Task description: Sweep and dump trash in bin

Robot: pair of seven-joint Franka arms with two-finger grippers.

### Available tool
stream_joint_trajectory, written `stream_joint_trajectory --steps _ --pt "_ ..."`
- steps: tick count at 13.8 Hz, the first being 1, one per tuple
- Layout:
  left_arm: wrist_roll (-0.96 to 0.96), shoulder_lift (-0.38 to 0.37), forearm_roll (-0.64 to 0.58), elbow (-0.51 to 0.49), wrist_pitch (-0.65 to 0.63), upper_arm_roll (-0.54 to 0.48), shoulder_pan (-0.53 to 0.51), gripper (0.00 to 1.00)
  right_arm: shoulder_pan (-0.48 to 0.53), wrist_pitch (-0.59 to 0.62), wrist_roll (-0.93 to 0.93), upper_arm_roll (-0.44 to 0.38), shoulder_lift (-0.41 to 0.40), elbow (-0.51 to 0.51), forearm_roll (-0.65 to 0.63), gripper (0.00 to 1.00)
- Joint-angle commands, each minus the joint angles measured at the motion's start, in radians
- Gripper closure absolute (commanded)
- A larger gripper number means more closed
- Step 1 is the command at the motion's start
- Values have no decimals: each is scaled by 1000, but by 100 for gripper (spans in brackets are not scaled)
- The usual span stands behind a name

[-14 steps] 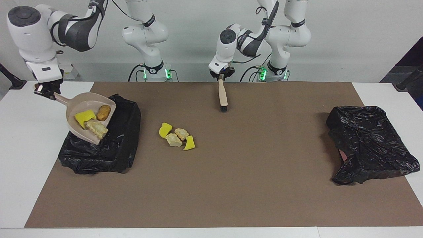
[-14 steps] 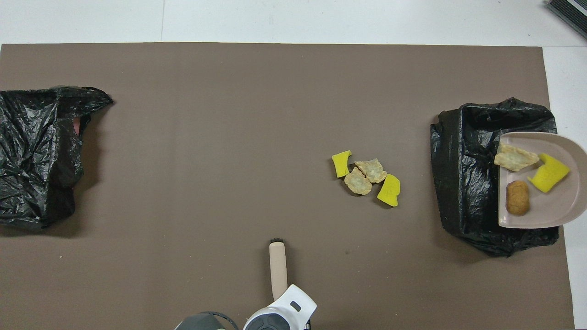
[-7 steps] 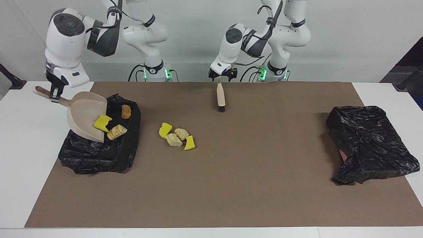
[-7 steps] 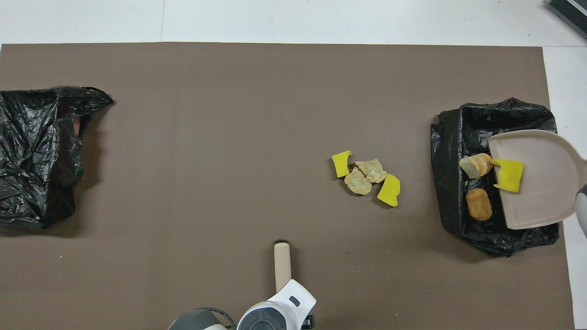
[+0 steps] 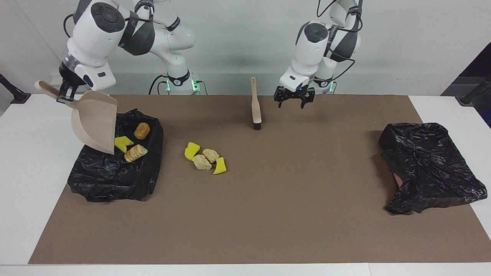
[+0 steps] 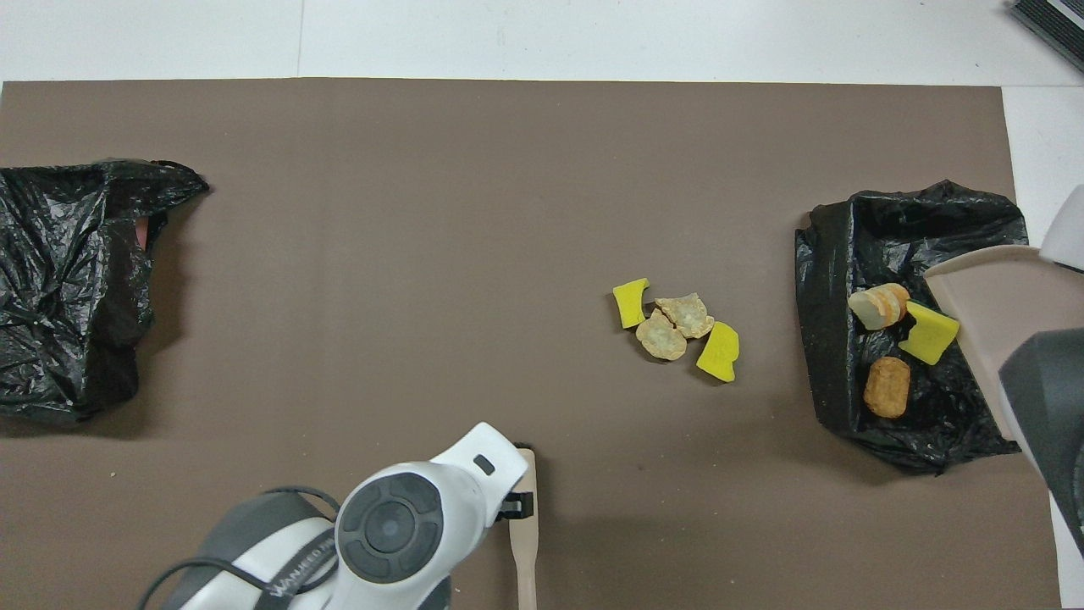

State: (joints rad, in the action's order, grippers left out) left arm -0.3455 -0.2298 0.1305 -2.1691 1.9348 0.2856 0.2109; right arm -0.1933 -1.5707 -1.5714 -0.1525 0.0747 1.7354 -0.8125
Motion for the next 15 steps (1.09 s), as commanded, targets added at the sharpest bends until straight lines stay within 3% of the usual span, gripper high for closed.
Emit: stream_joint_trajectory --steps 1,4,6,9,12,15 --pt "132 61 -122 177 -138 -89 -14 0 5 170 251 135 13 -39 33 100" --pt "230 156 -141 427 -298 -201 -16 0 5 271 653 231 16 -65 259 100" --pt "359 170 -143 527 -362 -252 -39 0 6 207 937 240 25 -62 492 100" --pt "442 194 -140 644 -488 -275 -71 0 5 80 1289 261 -16 -57 701 100" --pt "506 262 -134 770 -571 -330 -61 0 6 -65 1659 388 -133 -62 751 100" --pt "519 254 -137 772 -553 -356 -42 0 8 -260 1945 502 -278 -65 748 100"
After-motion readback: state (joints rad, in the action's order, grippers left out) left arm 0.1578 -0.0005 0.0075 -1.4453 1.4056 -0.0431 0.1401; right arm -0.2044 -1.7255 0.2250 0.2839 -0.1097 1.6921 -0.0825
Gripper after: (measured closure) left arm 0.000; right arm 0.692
